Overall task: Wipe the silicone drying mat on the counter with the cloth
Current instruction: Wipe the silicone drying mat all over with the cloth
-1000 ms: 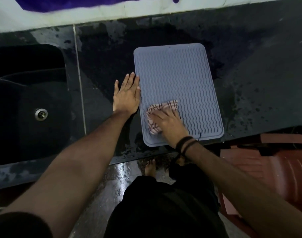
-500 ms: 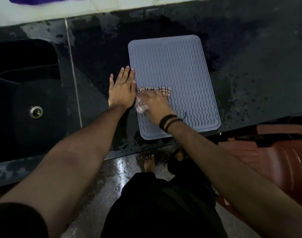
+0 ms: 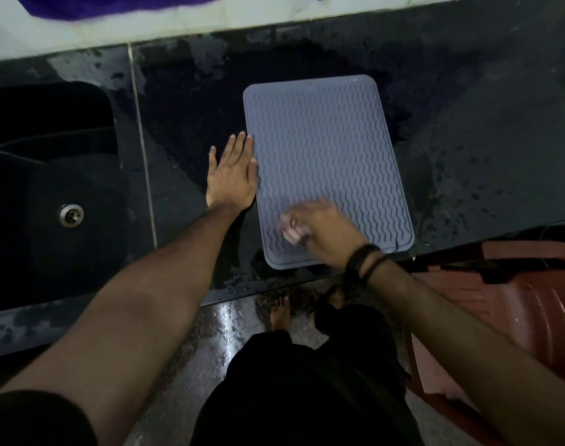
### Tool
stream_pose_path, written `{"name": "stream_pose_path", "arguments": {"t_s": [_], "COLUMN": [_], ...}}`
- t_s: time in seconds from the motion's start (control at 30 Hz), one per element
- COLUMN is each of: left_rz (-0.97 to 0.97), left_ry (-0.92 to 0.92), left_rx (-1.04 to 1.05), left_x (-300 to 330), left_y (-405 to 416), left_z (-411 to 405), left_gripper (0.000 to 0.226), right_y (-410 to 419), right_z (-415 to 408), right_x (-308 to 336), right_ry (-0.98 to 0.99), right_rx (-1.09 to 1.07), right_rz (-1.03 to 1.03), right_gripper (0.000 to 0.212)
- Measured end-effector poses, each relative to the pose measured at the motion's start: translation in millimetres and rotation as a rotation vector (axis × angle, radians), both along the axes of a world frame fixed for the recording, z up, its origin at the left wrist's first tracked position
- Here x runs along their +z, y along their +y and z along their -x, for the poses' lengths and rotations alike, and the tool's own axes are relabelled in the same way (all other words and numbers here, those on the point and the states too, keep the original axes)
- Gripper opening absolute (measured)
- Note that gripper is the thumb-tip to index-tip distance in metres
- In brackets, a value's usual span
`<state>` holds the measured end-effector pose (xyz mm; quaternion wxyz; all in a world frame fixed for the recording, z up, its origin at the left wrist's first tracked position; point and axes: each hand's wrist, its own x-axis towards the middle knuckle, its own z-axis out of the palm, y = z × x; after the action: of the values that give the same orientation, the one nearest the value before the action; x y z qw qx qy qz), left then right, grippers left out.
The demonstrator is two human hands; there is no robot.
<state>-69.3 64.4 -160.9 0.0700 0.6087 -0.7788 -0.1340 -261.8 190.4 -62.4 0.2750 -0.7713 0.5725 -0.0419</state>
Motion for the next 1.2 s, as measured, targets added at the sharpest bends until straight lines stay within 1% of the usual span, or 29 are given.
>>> {"name": "stream_pose_path", "arguments": {"t_s": [0.07, 0.13, 0.2, 0.27, 0.33, 0.43, 0.57, 0.67, 0.7, 0.77, 0.8, 0.87, 0.93, 1.0, 1.1, 1.13, 1.2], "left_rz": [0.004, 0.006, 0.011, 0.015, 0.022, 0.033, 0.022, 0.015, 0.015, 0.014, 0.008, 0.003, 0.008, 0.018, 0.041, 0.043, 0.041], "left_ry": [0.009, 0.019, 0.007, -0.008, -0.025, -0.035, -0.011, 0.014, 0.024, 0.035, 0.033, 0.020, 0.010, 0.009, -0.003, -0.006, -0.018], "left_rx": [-0.003, -0.005, 0.001, 0.001, 0.001, -0.005, 0.014, 0.009, 0.004, -0.005, -0.006, -0.002, -0.001, 0.007, 0.018, 0.020, 0.020], "left_x": [-0.3, 0.4, 0.5, -1.0, -2.4, -4.5, -3.0, -1.7, -2.0, -2.5, -2.7, -3.6, -5.0, -6.4, -8.5, -8.8, -9.1], "left_y": [1.8, 1.6, 0.2, -0.7, -0.3, 0.4, 0.3, 1.6, 1.9, 0.6, 0.2, -1.1, -1.7, -1.6, -0.6, -0.3, 0.3], "left_z": [-1.1, -1.5, -0.6, 0.3, -0.9, -1.9, -1.2, -0.7, -1.2, -1.6, -1.8, -1.7, -1.3, -0.9, -0.1, -0.5, -0.7], "left_gripper": [0.056, 0.056, 0.055, 0.054, 0.054, 0.054, 0.053, 0.053, 0.053, 0.055, 0.055, 0.056, 0.056, 0.055, 0.054, 0.054, 0.055], "right_y": [-39.4, -84.0, -121.5, -139.4, -133.2, -105.3, -65.0, -48.2, -51.7, -71.2, -84.8, -119.1, -155.0, -177.8, -175.9, -167.9, -153.2], "right_z": [0.9, -3.2, -10.9, -21.7, -32.2, -31.5, -14.9, -0.5, 3.3, 7.5, 7.4, 1.9, -9.2, -23.3, -37.7, -38.3, -32.2], "right_x": [5.9, 6.8, 3.3, -8.3, -26.2, -45.1, -43.8, -31.8, -25.6, -13.8, -8.4, 0.7, 4.1, 0.4, -23.6, -31.8, -41.3], "right_ry": [-0.006, 0.031, 0.100, 0.157, 0.214, 0.272, 0.292, 0.270, 0.226, 0.103, 0.066, 0.063, 0.086, 0.138, 0.267, 0.286, 0.255], "right_rx": [-0.103, -0.167, -0.194, -0.174, -0.113, -0.060, 0.067, 0.161, 0.158, 0.060, -0.011, -0.120, -0.167, -0.156, -0.062, -0.042, -0.035], "right_rz": [0.121, 0.232, 0.260, 0.208, 0.142, 0.170, 0.163, 0.082, 0.045, 0.051, 0.097, 0.235, 0.315, 0.292, 0.156, 0.146, 0.166], "right_gripper": [0.047, 0.048, 0.052, 0.052, 0.055, 0.062, 0.065, 0.066, 0.064, 0.055, 0.052, 0.052, 0.055, 0.057, 0.057, 0.057, 0.058]}}
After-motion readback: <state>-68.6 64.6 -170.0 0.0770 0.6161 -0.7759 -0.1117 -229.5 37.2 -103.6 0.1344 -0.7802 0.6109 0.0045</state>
